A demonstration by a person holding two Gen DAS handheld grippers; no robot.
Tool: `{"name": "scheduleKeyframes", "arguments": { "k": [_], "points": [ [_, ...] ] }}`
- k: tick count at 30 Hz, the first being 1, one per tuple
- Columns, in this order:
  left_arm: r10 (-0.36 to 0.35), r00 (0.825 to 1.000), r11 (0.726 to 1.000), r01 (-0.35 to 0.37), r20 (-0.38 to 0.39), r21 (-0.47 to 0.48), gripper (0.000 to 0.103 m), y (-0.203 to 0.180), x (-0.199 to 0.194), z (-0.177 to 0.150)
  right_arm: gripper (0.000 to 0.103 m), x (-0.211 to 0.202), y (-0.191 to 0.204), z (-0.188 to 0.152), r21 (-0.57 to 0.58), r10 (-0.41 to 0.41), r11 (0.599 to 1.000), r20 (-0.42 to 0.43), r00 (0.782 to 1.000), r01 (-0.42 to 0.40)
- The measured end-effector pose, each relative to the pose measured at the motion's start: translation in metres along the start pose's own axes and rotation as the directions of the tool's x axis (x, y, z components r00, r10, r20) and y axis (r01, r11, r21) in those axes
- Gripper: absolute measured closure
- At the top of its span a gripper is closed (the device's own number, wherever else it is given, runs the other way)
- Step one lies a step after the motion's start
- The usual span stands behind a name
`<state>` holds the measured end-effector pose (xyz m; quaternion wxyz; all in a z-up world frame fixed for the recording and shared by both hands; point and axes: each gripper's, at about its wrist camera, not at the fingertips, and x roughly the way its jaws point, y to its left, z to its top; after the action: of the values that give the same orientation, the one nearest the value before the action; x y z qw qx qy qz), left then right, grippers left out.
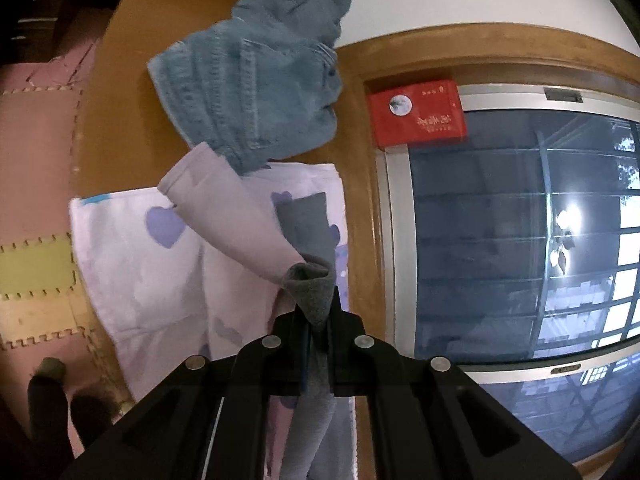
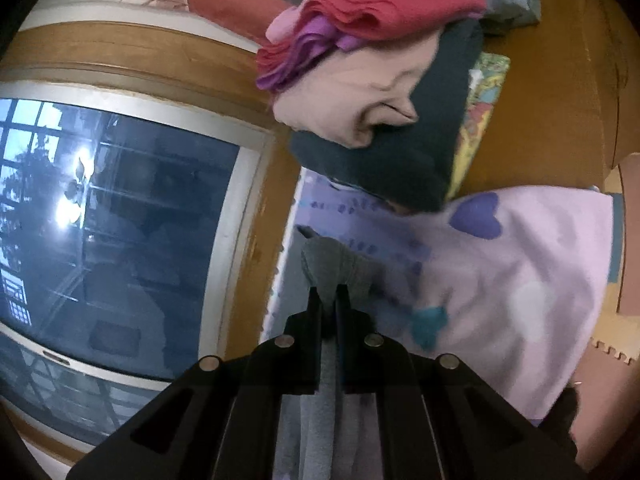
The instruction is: Fold clothes
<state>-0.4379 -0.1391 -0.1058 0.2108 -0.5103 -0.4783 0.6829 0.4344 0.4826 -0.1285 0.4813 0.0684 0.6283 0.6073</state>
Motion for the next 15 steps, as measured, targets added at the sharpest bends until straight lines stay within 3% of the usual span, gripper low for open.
{"name": "scheduleKeyframes", "arguments": {
  "k": [8, 15],
  "points": [
    [-0.003, 1.000, 0.999, 0.004, 0.019, -0.036, 0.098, -0.018, 0.023, 0.000, 0.099, 0.017, 0.011, 0.008, 0.104, 0.082, 0.991, -0.014, 0.997, -0.080],
    [0.031, 0.999, 0.998, -0.029, 0.023, -0.062, 0.098, -0.001, -0.012, -0.006, 0.099, -0.009, -0.001, -0.004, 0.129, 0.050, 0.990, 0.008, 0.999, -0.050]
  ]
}}
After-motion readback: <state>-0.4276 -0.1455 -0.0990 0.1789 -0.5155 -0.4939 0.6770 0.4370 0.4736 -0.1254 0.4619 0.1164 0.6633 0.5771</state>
